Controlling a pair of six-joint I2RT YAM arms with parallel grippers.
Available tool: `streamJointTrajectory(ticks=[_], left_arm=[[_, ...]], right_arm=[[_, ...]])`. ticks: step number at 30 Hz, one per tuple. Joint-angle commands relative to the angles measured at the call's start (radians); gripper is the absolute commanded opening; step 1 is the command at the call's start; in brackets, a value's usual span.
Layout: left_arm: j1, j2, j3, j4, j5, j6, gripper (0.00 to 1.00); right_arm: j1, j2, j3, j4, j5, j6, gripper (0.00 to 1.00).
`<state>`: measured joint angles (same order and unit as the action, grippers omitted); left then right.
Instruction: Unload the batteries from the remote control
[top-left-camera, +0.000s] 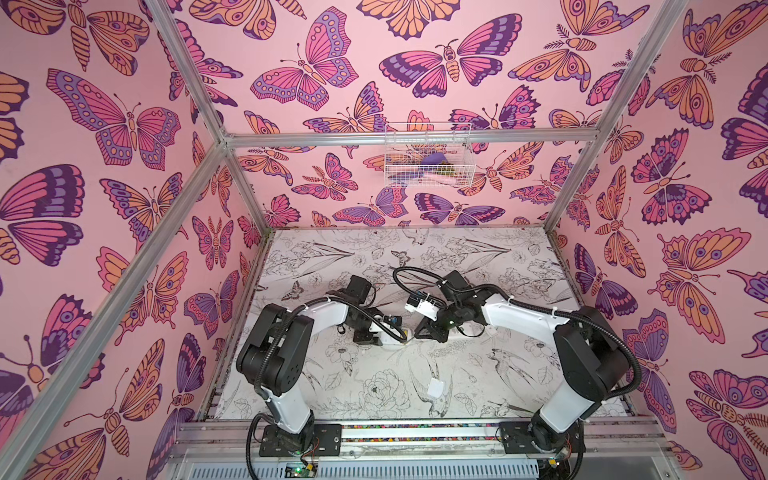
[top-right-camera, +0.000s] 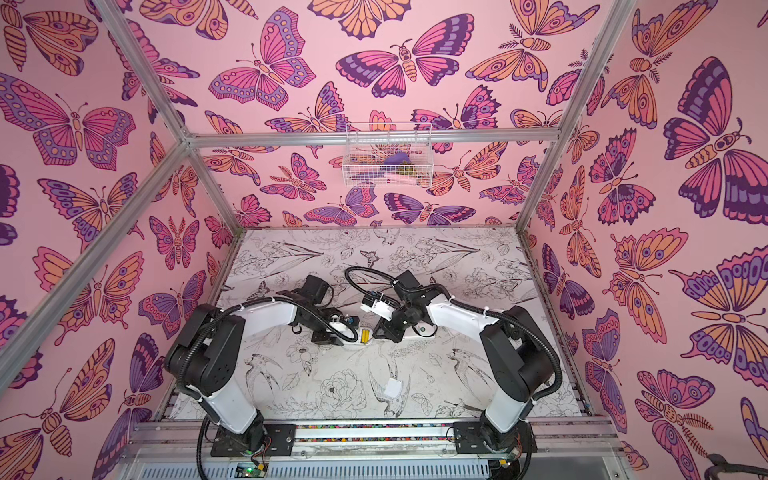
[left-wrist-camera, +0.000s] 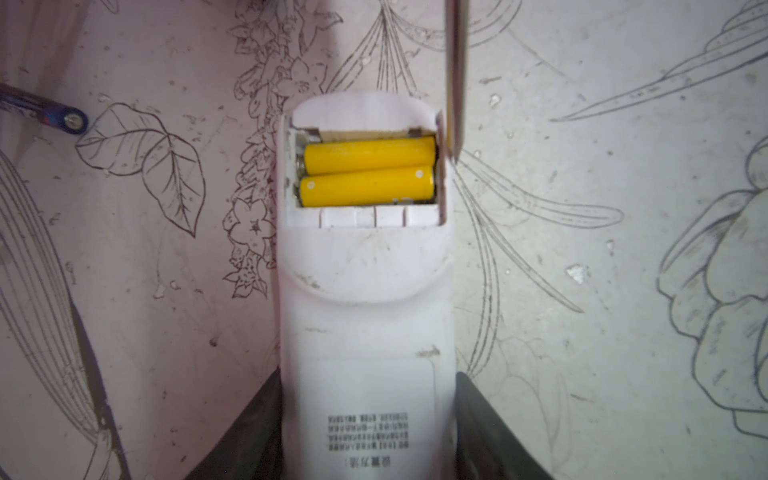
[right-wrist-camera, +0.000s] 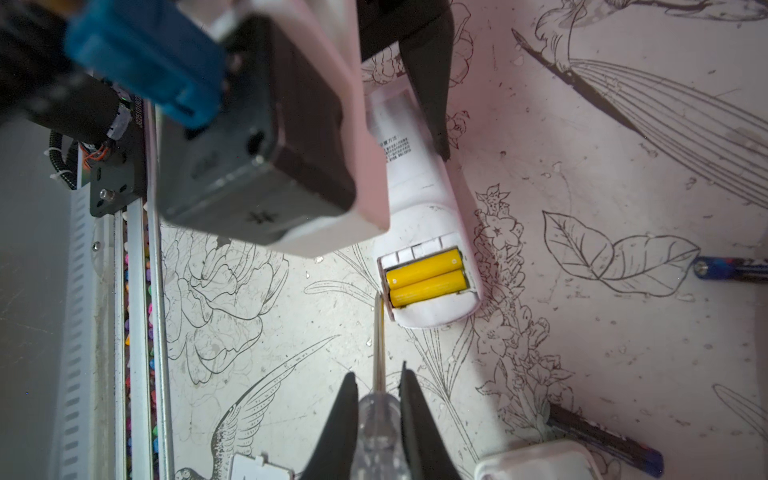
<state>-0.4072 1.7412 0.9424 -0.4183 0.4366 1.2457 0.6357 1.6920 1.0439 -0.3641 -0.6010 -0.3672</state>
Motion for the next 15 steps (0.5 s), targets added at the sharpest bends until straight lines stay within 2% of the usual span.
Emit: streamJointTrajectory(ticks=[1, 3, 9, 15], left_arm=[[-0.008, 0.024, -0.036, -0.013, -0.069, 0.026, 0.52], [-0.010, 0.026, -0.033, -0.012, -0.071, 0.023, 0.54], [-0.048, -0.007, -0.016, -0.014, -0.055, -0.018, 0.74], [-0.088, 0.023, 0.022, -0.022, -0.042, -0.069, 0.88]], right_arm=[[-0.008, -0.015, 0.029, -0.061, -0.001, -0.044, 0.00], [-0.010, -0.020, 0.022, -0.059, 0.007, -0.040, 0.00], [-0.034, -0.080, -0.001, -0.015, -0.037, 0.017, 0.00], [-0.044, -0.087, 0.000, -0.018, -0.032, 0.025, 0.00]])
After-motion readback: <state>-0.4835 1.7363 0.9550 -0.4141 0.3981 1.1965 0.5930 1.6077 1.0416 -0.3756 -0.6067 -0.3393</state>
